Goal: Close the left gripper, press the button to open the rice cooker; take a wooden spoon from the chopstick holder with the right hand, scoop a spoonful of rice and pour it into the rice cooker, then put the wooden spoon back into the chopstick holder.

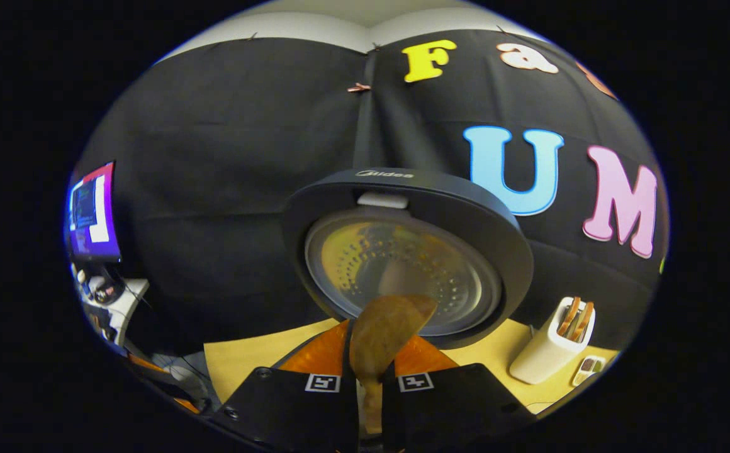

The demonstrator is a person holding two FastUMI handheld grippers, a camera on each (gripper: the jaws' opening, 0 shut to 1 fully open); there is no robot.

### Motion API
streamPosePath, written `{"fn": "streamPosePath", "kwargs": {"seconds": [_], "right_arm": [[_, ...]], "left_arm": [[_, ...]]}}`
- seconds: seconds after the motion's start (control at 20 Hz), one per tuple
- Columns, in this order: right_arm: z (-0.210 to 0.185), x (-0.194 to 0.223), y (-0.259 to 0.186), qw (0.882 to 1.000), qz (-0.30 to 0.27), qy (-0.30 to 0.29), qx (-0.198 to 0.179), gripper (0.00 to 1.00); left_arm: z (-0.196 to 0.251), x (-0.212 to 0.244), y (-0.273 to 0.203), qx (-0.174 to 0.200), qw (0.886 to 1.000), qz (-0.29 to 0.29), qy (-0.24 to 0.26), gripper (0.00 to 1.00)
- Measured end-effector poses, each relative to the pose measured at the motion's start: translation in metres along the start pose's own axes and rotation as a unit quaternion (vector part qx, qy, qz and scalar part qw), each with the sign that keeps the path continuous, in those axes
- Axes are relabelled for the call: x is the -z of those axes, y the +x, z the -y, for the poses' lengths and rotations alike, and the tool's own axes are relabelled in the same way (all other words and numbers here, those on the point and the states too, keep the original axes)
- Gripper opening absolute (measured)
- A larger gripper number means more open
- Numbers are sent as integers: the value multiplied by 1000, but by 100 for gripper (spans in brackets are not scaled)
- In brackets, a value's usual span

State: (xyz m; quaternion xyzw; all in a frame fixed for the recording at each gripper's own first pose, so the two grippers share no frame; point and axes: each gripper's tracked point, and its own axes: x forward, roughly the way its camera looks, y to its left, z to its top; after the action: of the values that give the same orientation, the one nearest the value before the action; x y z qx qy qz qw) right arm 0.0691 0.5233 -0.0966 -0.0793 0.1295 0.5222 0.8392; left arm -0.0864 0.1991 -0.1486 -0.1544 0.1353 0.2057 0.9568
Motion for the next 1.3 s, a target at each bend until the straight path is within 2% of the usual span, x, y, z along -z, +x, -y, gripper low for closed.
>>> {"fn": "streamPosePath", "kwargs": {"seconds": [0.25, 0.3, 0.35, 0.4, 0.5, 0.55, 0.6, 0.65, 0.75, 1.0, 1.15, 1.3], "right_arm": [[-18, 18, -3, 996, -9, -86, -33, 18], [-18, 19, -5, 996, -9, -82, -34, 19], [-16, 17, -7, 997, -5, -68, -34, 14], [-15, 18, -9, 998, -5, -49, -29, 19], [-2, 7, -13, 1000, 3, -6, -11, 19], [7, 1, -15, 1000, 10, 12, -3, 14], [18, -8, -21, 999, 19, 36, 9, 19], [26, -15, -29, 998, 28, 58, 21, 19], [50, -29, -49, 992, 45, 104, 46, 18], [130, -42, -117, 971, 80, 183, 132, 18], [190, -35, -177, 954, 96, 196, 204, 18], [248, -21, -233, 930, 108, 216, 276, 18]], "left_arm": [[4, 0, -1, 1, 1000, 1, 2, 95], [8, -1, 0, 1, 1000, 1, 4, 95], [10, -2, 0, 1, 1000, 1, 8, 95], [12, -2, -2, 1, 1000, 3, 11, 95], [16, -2, -4, 3, 1000, 6, 18, 92], [19, -3, -4, 6, 1000, 8, 23, 96], [22, -4, -4, 6, 999, 11, 32, 96], [25, -6, -4, 7, 999, 14, 42, 92], [33, -8, -2, 13, 998, 20, 56, 95], [64, -16, 3, 45, 996, 28, 79, 96], [88, -19, 8, 70, 993, 29, 87, 96], [113, -18, 17, 94, 989, 27, 106, 95]]}}
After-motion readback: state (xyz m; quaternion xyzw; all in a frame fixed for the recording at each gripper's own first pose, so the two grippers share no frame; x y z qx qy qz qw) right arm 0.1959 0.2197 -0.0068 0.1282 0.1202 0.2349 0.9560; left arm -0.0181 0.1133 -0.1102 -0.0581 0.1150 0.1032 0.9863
